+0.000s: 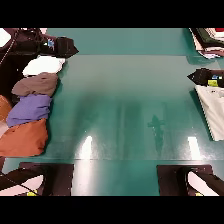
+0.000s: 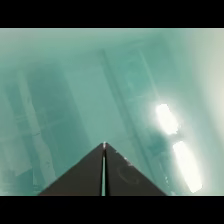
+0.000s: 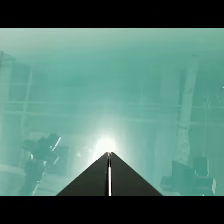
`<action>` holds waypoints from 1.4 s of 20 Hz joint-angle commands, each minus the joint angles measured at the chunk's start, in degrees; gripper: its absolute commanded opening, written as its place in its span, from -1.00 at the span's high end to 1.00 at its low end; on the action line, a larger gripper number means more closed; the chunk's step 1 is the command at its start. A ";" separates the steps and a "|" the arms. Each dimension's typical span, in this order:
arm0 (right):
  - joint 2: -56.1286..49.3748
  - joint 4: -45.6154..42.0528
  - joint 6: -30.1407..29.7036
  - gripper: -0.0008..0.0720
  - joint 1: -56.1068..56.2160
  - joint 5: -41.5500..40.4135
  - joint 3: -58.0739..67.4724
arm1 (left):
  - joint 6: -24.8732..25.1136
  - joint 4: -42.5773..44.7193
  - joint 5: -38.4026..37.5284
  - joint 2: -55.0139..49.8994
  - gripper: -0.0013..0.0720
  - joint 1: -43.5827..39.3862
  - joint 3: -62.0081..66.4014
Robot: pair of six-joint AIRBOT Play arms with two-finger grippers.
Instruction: Fold the shirts.
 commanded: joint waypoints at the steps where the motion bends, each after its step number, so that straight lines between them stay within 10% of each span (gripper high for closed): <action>1: 0.02 0.04 0.02 0.94 0.00 -0.04 0.07 | 0.00 0.00 0.00 -0.02 0.90 0.00 0.00; 15: 0.00 0.02 0.02 0.94 0.00 -0.02 0.07 | 1.46 0.92 1.36 -0.09 0.89 0.02 0.00; 16: 0.02 0.02 0.02 0.94 0.00 -0.04 0.07 | 3.39 4.44 2.10 -0.09 0.42 0.07 0.00; 17: 0.00 0.04 0.02 0.94 0.00 -0.04 0.07 | 3.50 9.40 3.41 -0.09 -0.45 0.07 -0.26; 22: 0.02 0.04 0.02 0.94 0.00 0.15 0.07 | -2.27 35.34 6.60 -6.36 -0.51 2.84 -0.35; 28: 0.00 0.02 0.02 0.94 0.02 0.17 0.04 | -7.72 34.45 13.35 -22.49 -0.62 15.23 -0.35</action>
